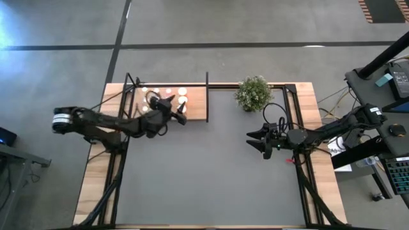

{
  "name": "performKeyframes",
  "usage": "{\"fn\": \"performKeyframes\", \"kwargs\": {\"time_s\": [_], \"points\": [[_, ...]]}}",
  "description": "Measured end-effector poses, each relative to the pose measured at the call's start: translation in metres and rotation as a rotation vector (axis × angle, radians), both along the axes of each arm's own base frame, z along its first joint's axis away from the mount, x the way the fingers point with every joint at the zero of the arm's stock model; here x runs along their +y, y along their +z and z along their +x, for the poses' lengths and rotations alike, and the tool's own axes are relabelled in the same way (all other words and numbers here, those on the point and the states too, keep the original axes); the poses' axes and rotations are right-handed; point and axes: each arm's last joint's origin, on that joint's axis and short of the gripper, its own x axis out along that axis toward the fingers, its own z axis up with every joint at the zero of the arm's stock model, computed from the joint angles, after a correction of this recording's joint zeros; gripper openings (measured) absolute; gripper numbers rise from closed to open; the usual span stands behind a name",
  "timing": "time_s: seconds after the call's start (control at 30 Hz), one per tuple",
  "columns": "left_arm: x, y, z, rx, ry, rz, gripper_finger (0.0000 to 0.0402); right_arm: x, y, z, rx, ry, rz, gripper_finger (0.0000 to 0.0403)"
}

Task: Pick and place medicine bottles onto shelf by color
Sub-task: Return to Home Position

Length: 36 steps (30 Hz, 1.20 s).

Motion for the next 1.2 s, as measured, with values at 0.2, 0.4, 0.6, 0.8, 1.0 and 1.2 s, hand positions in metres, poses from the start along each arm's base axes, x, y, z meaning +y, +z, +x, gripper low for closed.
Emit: {"fn": "performKeyframes", "kwargs": {"time_s": [0.2,0.4,0.6,0.8,1.0,1.2], "points": [[-0.006,0.037,-0.035,-0.050,-0.106,0.129,0.0259,0.000,0.000,0.000,0.000,0.000,0.000,0.0231],[-0.015,0.041,-0.081,-0.107,-0.220,0.251,0.0259,0.000,0.000,0.000,-0.001,0.000,0.000,0.0231],[-0.020,0.029,-0.108,-0.191,-0.276,0.283,0.0259,0.000,0.000,0.000,0.000,0.000,0.000,0.0231],[-0.021,0.011,-0.119,-0.199,-0.299,0.288,0.0259,0.000,0.000,0.000,0.000,0.000,0.000,0.0231],[-0.022,-0.008,-0.125,-0.234,-0.311,0.239,0.0259,0.000,0.000,0.000,0.000,0.000,0.000,0.0231],[-0.023,-0.021,-0.128,-0.271,-0.333,0.197,0.0259,0.000,0.000,0.000,0.000,0.000,0.000,0.0231]]}}
